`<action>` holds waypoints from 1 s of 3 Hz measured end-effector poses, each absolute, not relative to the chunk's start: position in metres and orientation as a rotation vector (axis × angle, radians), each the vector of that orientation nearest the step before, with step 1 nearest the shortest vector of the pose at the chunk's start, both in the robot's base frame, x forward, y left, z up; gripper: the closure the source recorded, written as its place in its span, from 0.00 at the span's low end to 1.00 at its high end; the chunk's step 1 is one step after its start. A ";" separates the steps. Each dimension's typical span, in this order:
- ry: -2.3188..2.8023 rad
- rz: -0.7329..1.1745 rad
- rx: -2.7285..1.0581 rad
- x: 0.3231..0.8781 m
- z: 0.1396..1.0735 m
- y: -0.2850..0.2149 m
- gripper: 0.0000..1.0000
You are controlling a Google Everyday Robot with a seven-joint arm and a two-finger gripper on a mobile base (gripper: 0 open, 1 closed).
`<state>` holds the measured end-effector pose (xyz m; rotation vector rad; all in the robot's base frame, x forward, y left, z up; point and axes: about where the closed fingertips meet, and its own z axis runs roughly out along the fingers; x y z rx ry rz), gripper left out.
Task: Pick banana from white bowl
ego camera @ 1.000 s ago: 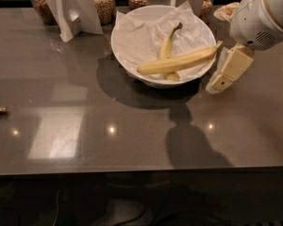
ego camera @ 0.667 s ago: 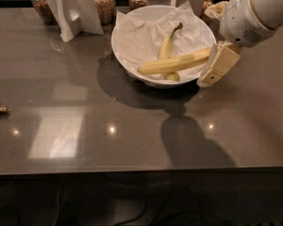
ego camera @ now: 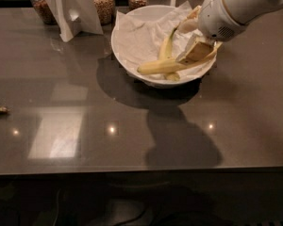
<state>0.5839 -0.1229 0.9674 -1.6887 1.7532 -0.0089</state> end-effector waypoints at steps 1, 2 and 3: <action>1.748 -0.004 -1.736 0.591 0.956 -0.113 0.40; 1.758 0.003 -1.777 0.598 0.942 -0.107 0.37; 1.773 0.008 -1.806 0.606 0.928 -0.103 0.38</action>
Offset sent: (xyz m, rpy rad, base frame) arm 0.0233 0.0206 -0.0439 -0.0806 0.0756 0.0629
